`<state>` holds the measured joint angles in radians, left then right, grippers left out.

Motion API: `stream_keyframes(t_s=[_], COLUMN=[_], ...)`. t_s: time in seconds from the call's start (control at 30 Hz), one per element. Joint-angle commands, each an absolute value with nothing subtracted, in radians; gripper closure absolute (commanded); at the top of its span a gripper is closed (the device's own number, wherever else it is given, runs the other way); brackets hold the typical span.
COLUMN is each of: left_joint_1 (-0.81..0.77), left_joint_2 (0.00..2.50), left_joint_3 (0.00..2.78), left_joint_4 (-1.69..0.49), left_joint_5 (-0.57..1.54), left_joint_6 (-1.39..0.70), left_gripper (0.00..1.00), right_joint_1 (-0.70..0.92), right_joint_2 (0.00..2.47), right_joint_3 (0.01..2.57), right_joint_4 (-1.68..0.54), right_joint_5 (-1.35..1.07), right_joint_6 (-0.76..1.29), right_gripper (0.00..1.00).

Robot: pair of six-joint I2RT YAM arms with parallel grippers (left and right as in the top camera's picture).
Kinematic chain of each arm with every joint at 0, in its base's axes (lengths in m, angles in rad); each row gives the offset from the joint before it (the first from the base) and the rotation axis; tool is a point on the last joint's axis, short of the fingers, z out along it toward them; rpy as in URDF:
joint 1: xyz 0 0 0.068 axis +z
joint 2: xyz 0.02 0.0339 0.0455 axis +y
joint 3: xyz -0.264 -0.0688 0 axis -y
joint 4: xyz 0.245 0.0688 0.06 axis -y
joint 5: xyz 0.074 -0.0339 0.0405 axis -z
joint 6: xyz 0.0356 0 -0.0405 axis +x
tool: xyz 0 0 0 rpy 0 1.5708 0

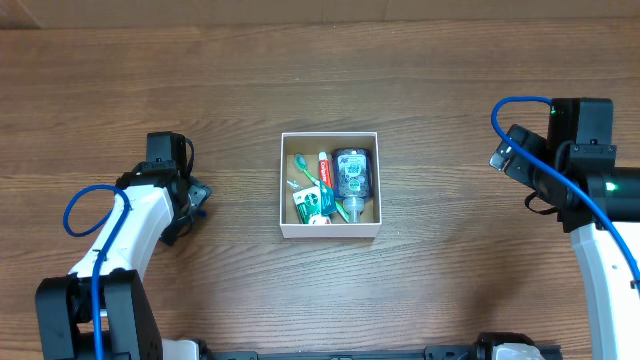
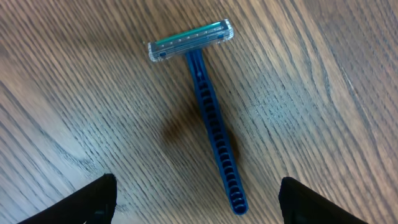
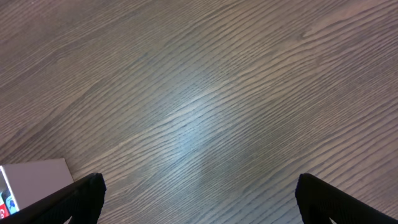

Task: Pack container
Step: 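Lower the left gripper onto the blue razor and grasp its handle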

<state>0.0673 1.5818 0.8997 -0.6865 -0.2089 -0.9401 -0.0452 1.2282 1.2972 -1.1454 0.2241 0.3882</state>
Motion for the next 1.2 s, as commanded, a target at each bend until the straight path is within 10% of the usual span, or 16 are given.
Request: stream_keyframes(t_s=[0.0, 0.37, 0.7, 1.17], left_joint_1=[0.073, 0.115, 0.122, 0.123], left_joint_2=[1.588, 1.702, 1.74, 1.739], left_joint_3=[0.883, 0.877, 0.877, 0.881], left_joint_4=[-0.682, -0.617, -0.612, -0.612], left_joint_5=[-0.19, -0.211, -0.21, -0.21], left_joint_6=[-1.022, -1.049, -1.047, -0.924], left_gripper=[0.17, 0.27, 0.66, 0.85], right_joint_1=[-0.048, -0.048, -0.048, -0.048], right_joint_2=[1.227, 1.227, 1.227, 1.227], right_joint_3=[1.317, 1.317, 1.317, 1.317], right_joint_4=[-1.143, -1.143, -1.143, -1.143], right_joint_5=[0.232, 0.232, 0.232, 0.232], right_joint_6=[0.39, 0.39, 0.39, 0.39], right_gripper=[0.0, 0.0, 0.0, 0.0])
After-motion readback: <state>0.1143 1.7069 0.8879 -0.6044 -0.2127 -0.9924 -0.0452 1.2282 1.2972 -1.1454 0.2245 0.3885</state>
